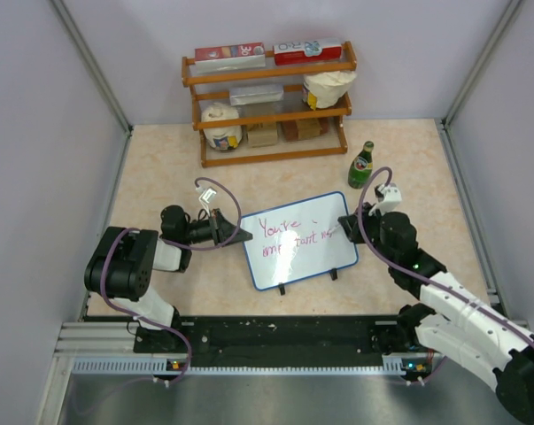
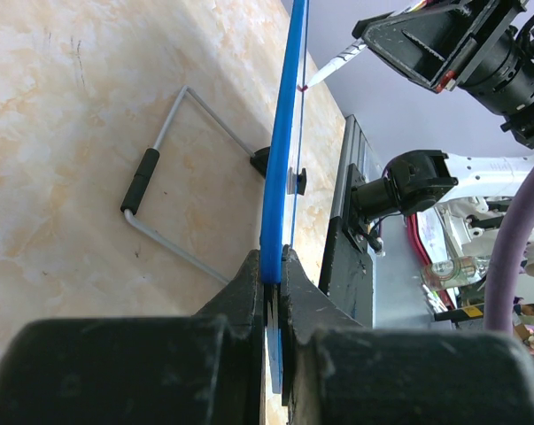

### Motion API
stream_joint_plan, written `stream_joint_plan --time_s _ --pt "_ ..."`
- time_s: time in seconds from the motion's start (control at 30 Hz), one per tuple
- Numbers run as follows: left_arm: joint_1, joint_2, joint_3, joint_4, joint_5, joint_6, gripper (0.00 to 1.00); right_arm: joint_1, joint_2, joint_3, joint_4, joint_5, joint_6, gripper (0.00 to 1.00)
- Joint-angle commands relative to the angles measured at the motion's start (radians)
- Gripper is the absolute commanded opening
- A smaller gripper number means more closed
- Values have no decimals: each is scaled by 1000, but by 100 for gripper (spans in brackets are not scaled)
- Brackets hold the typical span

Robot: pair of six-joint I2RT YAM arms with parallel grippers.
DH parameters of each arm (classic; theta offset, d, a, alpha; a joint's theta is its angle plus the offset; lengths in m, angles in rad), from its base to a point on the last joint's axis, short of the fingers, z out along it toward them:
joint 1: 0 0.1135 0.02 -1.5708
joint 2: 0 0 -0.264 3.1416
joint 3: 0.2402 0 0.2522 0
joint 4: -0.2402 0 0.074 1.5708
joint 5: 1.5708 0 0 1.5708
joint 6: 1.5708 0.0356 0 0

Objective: Write a sentence on the whiteboard

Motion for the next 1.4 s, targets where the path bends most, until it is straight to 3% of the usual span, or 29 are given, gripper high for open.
stream_joint_plan --time_s 0.0,0.63,0.9,1.37 --pt "12 11 -3 42 -41 57 0 -13 -27 -30 -34 -1 1 0" --pt "12 11 -3 42 -42 57 0 -13 -52 26 -29 57 -1 0" --pt "12 10 -3 42 -41 55 0 -13 -139 32 -19 51 9 0" --pt "12 10 -5 42 -39 55 0 -27 -53 44 20 73 -14 0"
